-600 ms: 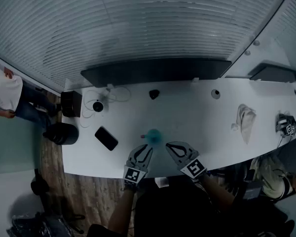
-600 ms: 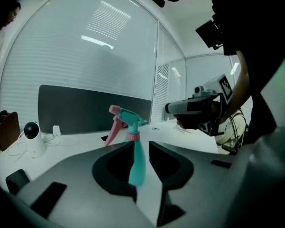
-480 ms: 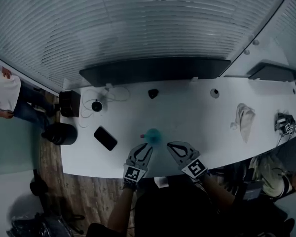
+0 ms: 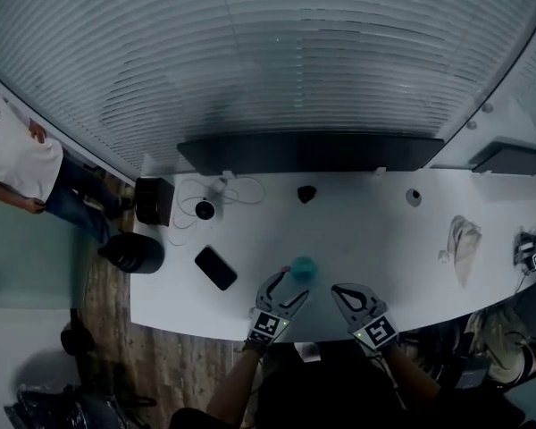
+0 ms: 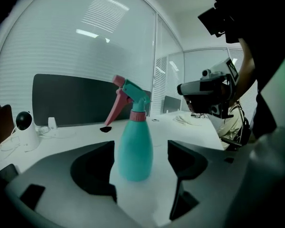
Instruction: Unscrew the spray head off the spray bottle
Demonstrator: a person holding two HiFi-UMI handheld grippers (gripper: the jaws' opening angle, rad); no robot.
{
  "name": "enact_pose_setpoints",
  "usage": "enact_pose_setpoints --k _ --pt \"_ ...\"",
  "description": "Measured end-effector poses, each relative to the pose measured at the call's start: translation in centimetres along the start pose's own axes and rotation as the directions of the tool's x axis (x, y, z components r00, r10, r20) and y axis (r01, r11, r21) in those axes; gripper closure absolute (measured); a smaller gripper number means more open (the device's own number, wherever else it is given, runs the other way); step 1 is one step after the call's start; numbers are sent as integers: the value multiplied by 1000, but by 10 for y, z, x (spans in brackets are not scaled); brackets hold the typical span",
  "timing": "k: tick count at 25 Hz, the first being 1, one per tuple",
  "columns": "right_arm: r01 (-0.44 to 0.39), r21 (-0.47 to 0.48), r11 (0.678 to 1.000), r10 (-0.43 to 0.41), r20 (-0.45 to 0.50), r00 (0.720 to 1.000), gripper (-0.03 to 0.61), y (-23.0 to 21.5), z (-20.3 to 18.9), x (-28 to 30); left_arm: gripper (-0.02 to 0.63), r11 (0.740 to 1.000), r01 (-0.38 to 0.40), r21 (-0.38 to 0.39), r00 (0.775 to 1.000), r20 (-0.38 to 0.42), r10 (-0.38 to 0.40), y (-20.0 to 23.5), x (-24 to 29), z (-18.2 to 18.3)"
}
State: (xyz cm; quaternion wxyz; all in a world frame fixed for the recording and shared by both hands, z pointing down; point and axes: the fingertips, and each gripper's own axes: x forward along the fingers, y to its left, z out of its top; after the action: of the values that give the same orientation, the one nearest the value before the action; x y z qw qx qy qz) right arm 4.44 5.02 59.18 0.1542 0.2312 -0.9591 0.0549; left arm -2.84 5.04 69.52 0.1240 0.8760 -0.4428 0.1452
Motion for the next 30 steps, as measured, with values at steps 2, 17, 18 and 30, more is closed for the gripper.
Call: enact_pose_setpoints --k 2,17,18,30 --pt "0 4 1000 0 -17 1000 581 -1 1 9 245 1000 -14 5 1000 1 14 17 2 -4" --pt "22 -10 1000 -22 -47 999 581 -6 -1 5 187 999 38 6 996 -80 -38 32 54 -31" --pt "25 -10 1000 -26 -49 998 581 -7 0 5 187 999 39 3 995 -94 -38 32 56 -31" --pt "40 33 999 -39 -38 999 581 -14 5 4 256 995 10 102 988 -152 5 35 46 -14"
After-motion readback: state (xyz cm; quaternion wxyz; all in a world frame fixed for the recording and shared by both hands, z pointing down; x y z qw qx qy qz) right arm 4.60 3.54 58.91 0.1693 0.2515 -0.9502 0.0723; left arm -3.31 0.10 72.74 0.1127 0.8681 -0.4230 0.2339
